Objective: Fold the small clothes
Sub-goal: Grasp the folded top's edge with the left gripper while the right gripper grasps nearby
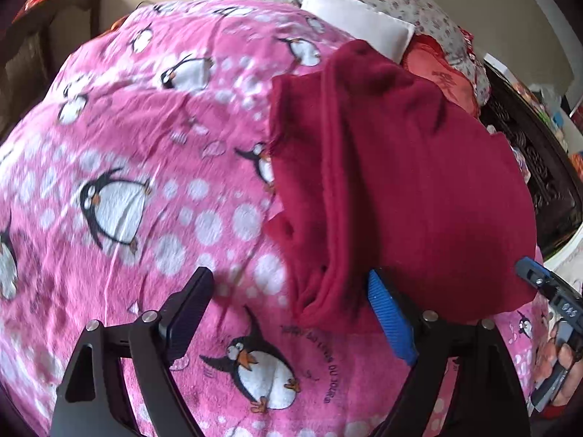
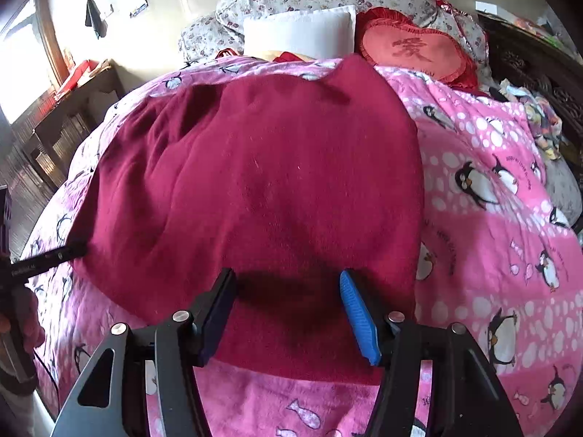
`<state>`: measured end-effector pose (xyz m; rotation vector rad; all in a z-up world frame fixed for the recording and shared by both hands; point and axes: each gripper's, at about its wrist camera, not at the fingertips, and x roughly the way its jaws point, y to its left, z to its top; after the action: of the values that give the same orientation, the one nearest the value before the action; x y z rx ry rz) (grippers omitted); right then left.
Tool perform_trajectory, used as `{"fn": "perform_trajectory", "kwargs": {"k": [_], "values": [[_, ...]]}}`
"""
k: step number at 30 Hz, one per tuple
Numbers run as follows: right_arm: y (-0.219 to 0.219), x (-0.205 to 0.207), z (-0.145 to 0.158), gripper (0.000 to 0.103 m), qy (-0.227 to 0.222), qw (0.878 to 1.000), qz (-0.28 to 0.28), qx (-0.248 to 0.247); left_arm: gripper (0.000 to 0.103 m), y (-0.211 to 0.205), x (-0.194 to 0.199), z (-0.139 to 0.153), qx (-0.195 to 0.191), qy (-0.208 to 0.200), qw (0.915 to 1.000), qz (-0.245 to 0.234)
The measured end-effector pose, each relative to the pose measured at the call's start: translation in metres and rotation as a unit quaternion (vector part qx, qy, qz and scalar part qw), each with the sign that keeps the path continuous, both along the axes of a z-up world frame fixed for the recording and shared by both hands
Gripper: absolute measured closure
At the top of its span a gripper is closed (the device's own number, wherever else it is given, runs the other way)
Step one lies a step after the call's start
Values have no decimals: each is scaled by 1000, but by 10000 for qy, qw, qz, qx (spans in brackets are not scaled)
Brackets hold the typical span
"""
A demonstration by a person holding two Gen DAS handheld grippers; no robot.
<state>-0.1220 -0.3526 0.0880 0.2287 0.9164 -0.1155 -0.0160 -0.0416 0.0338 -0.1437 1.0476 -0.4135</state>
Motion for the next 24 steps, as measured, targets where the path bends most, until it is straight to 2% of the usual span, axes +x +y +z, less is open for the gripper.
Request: {"fn": "perform_trajectory", "kwargs": {"k": [6, 8, 11, 13, 20, 24], "values": [[46, 33, 39, 31, -437, 9968, 583, 334, 16, 10, -1, 0, -302, -33, 9994, 169], [67, 52, 46, 20, -521, 9942, 815, 470, 14, 15, -2, -5, -392, -20, 9991, 166], [103, 94, 52, 13, -566, 9900, 1131, 629, 13, 17, -2, -7, -504, -69, 9985, 181], [123, 118, 51, 10, -508, 9887, 1251, 647, 11, 17, -1, -8, -595, -70, 9981, 174], [185, 201, 27, 10, -18, 9876, 1540, 287, 1, 16, 0, -11, -767, -92, 9969, 130], [203, 233, 11, 10, 394, 9863, 1595, -165, 0, 17, -1, -13, -760, -142, 9969, 111]]}}
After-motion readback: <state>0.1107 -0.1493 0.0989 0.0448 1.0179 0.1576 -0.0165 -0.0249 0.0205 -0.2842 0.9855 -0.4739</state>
